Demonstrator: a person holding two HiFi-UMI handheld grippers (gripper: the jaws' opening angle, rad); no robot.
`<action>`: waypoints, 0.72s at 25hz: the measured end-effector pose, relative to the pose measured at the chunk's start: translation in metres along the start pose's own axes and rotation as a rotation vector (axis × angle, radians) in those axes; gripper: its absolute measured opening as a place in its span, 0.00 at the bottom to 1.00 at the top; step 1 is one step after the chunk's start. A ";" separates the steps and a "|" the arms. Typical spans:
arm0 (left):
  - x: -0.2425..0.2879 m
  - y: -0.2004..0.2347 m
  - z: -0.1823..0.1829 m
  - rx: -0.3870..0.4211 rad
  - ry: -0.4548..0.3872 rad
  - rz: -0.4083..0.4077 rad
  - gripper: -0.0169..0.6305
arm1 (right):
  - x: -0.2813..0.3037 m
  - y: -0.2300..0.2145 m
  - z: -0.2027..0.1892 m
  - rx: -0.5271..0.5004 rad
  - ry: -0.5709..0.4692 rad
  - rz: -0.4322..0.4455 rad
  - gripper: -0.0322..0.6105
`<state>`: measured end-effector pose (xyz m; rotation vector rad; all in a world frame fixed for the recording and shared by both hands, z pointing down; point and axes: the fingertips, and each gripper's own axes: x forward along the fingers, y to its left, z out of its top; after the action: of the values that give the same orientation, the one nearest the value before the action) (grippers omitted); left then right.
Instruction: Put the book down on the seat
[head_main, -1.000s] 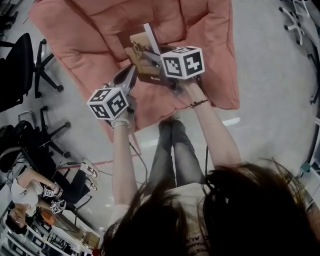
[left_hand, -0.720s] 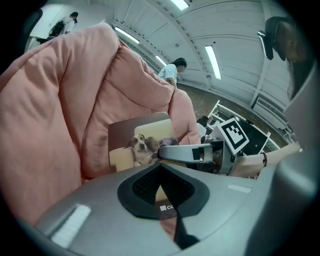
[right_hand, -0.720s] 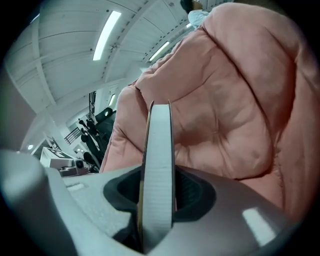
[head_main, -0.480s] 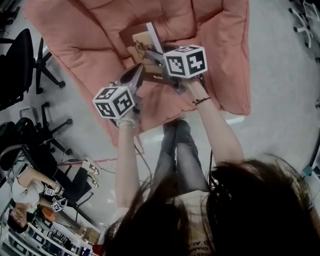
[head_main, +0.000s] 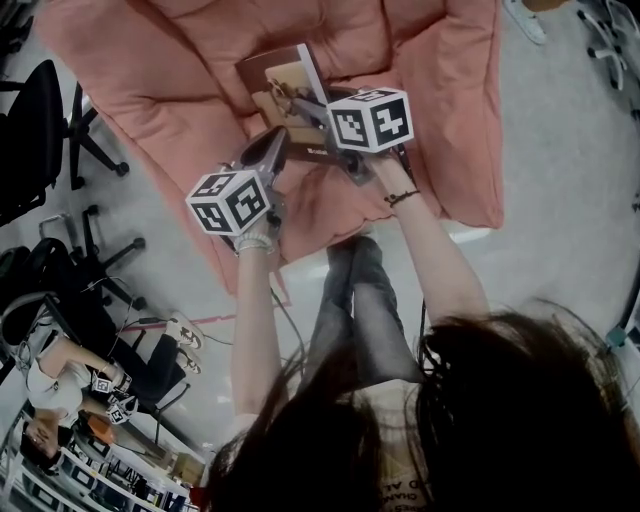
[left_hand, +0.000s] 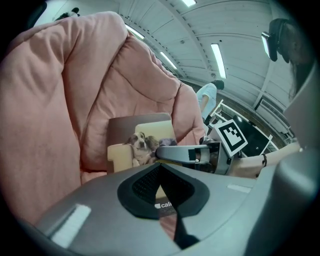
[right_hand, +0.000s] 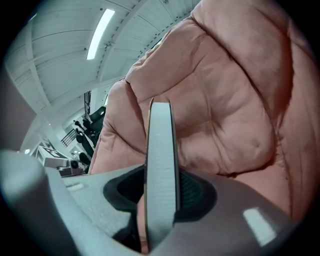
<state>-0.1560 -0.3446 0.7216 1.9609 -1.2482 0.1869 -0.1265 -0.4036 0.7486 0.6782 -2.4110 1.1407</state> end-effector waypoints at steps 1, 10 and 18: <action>0.000 0.000 0.000 -0.002 0.001 -0.003 0.02 | 0.000 -0.002 -0.001 0.006 0.002 -0.013 0.28; 0.003 0.002 -0.002 -0.012 -0.001 -0.011 0.02 | 0.002 -0.016 -0.006 -0.003 -0.001 -0.104 0.33; 0.001 -0.001 -0.001 -0.013 -0.002 -0.018 0.02 | -0.007 -0.044 -0.009 0.003 -0.010 -0.292 0.45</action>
<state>-0.1542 -0.3443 0.7224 1.9602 -1.2298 0.1676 -0.0941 -0.4187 0.7771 1.0003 -2.2245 1.0213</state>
